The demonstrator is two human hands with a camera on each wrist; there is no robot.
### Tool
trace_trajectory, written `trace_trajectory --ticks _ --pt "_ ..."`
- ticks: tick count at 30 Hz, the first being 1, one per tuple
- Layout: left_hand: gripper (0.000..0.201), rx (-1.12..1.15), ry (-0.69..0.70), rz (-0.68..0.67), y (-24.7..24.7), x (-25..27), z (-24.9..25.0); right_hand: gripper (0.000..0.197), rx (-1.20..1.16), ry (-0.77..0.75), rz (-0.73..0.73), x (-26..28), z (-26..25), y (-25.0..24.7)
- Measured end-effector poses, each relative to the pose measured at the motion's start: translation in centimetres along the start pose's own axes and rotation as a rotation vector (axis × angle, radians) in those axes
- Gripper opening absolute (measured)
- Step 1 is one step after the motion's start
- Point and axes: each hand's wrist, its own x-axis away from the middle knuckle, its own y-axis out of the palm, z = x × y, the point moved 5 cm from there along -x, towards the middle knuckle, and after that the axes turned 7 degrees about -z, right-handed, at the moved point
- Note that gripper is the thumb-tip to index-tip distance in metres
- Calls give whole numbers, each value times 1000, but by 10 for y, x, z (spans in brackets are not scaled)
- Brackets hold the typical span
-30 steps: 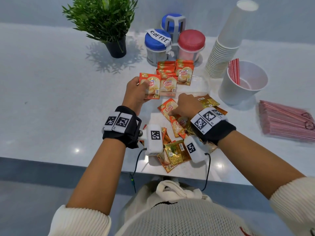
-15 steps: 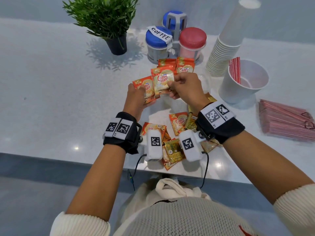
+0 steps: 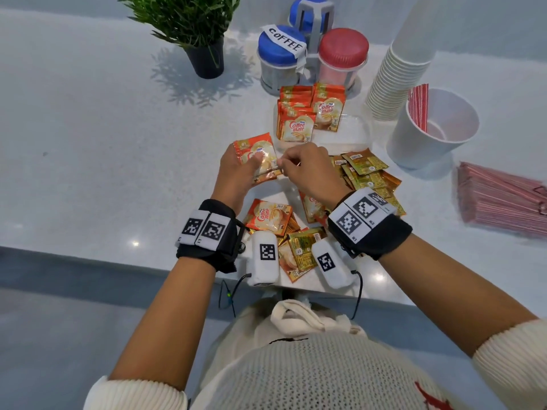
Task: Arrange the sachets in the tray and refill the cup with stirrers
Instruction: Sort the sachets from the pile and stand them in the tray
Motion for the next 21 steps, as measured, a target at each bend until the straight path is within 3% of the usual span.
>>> trace_trajectory --ticks 4,7,9,12,15,19,21 --pt "33 22 0 89 -12 2 -3 19 141 36 -286 4 5 24" --pt "32 34 52 75 -12 2 3 49 246 60 -446 12 2 37" --pt "29 28 64 58 -11 2 7 61 316 43 -477 14 0 40" --pt "18 -7 63 38 -8 2 9 58 268 55 -490 11 3 41" --pt "16 -20 71 29 -8 1 9 41 197 77 -445 6 6 31" --pt "17 -1 46 20 -4 -3 13 13 99 58 -291 1 9 -2" --pt "23 10 41 19 -3 -6 16 10 47 76 -210 -1 15 -22"
